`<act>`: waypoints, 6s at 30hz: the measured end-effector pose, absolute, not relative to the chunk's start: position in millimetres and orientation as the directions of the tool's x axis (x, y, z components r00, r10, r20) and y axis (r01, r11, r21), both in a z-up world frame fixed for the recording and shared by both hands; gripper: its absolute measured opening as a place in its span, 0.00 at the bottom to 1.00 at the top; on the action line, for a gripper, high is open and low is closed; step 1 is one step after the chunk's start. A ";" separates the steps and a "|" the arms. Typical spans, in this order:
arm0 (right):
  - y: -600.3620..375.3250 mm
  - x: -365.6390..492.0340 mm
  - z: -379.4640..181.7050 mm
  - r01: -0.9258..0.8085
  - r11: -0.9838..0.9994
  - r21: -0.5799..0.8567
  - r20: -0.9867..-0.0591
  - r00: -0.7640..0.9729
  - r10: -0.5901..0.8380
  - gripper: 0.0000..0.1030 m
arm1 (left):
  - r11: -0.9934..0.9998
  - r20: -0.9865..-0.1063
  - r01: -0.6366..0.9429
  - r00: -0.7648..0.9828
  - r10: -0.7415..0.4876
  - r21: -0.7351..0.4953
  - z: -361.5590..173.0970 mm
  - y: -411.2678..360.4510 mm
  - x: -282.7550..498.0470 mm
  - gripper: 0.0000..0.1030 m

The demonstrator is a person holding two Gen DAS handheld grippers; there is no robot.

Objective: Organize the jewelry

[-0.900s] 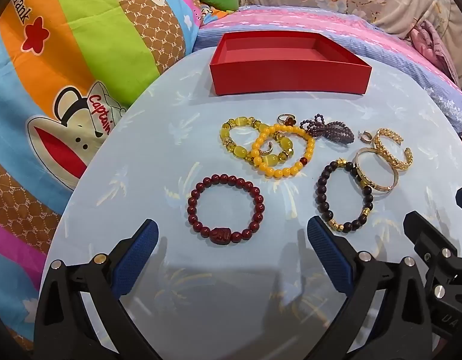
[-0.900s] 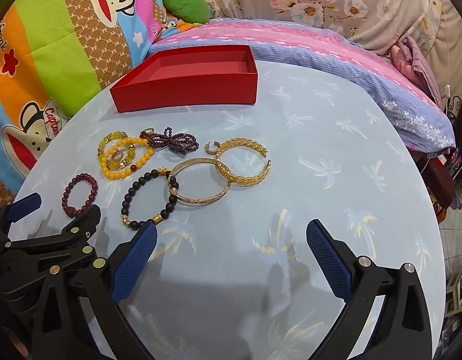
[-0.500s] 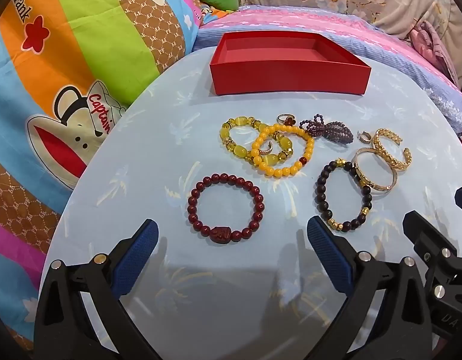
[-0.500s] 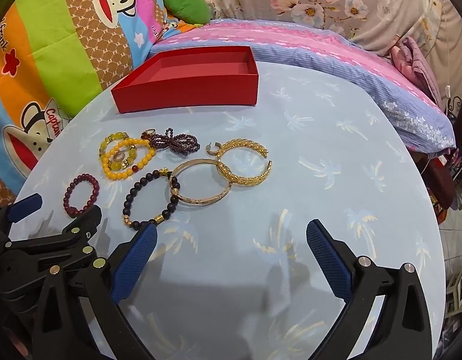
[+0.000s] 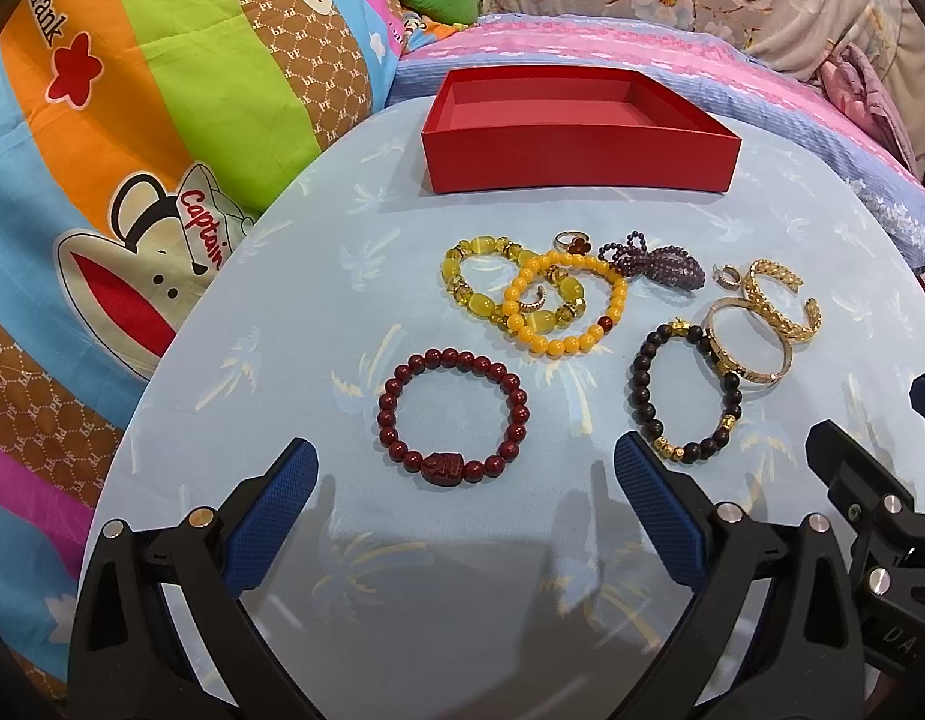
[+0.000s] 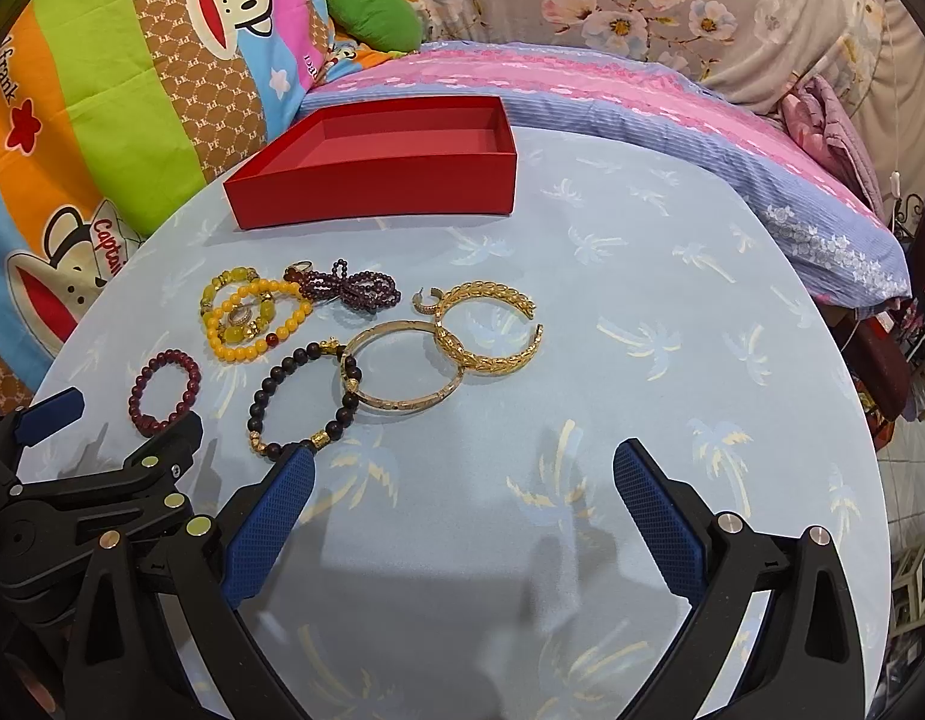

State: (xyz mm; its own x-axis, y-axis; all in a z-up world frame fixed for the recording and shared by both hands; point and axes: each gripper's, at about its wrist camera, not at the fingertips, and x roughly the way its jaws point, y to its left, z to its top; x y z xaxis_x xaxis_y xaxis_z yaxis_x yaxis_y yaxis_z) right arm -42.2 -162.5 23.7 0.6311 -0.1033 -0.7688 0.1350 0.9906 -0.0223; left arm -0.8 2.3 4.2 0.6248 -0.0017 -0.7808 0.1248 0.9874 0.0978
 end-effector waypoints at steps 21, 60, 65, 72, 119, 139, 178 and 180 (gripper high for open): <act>-162.0 -42.6 23.3 0.134 0.991 -0.022 -0.766 0.634 -0.103 0.94 | 0.988 -0.780 0.123 0.626 -0.002 0.096 6.6 2.9 -2.4 0.92; -161.4 -42.7 23.1 0.132 0.991 -0.021 -0.765 0.636 -0.101 0.94 | 0.987 -0.780 0.125 0.626 -0.003 0.097 7.0 3.6 -2.6 0.92; -161.4 -42.8 22.9 0.132 0.991 -0.021 -0.765 0.636 -0.101 0.94 | 0.988 -0.780 0.125 0.625 -0.003 0.096 6.8 3.6 -2.5 0.92; -161.3 -42.5 23.1 0.132 0.991 -0.022 -0.763 0.638 -0.101 0.94 | 0.988 -0.780 0.125 0.625 -0.006 0.093 6.3 4.9 -2.3 0.92; -180.9 11.2 9.3 0.169 0.985 0.045 -0.791 0.607 -0.068 0.90 | 0.999 -0.806 -0.016 0.591 0.046 0.045 0.7 45.0 37.6 0.92; -186.7 39.1 -3.7 0.187 0.979 0.081 -0.806 0.590 -0.046 0.61 | 0.997 -0.825 0.062 0.565 -0.003 0.038 -6.0 19.5 36.8 0.92; -183.8 -13.0 18.7 0.141 0.986 0.093 -0.779 0.627 -0.016 0.52 | 0.999 -0.840 -0.030 0.542 -0.002 -0.021 -6.8 62.5 32.7 0.85; -182.1 -12.3 18.4 0.138 0.986 0.093 -0.781 0.625 -0.014 0.52 | 0.999 -0.843 -0.029 0.538 -0.004 -0.024 -9.2 65.1 34.8 0.79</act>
